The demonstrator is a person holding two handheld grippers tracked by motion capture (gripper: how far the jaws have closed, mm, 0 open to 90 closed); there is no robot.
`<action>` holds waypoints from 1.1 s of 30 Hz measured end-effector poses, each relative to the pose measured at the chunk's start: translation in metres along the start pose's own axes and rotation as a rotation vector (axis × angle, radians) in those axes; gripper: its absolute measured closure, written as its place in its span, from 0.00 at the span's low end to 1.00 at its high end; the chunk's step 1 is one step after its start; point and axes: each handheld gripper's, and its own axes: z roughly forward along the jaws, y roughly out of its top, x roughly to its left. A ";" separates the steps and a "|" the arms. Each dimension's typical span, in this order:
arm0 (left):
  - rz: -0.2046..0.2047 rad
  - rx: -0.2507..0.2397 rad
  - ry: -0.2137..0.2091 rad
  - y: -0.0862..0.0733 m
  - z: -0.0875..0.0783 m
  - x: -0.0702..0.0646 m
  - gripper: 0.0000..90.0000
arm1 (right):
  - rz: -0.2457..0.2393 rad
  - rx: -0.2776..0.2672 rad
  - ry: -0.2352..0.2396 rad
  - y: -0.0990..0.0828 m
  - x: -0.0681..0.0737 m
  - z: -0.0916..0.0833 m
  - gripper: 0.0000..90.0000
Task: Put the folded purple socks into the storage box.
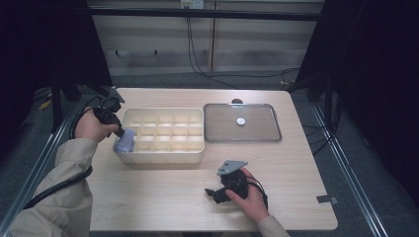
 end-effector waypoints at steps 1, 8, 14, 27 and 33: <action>0.001 0.001 0.003 0.000 0.001 0.000 1.00 | 0.000 0.000 0.000 0.000 0.000 0.000 0.14; 0.005 0.020 0.009 -0.001 0.009 0.000 1.00 | 0.000 0.000 0.000 0.000 0.000 0.000 0.14; -0.007 0.036 -0.001 -0.003 0.019 0.002 1.00 | 0.000 0.000 0.000 0.000 0.000 0.000 0.14; 0.006 0.066 -0.004 -0.008 0.032 -0.001 1.00 | 0.003 0.001 0.000 0.000 0.000 0.000 0.14; 0.010 0.079 -0.012 -0.013 0.039 -0.002 1.00 | 0.002 0.001 0.000 0.000 0.000 0.000 0.14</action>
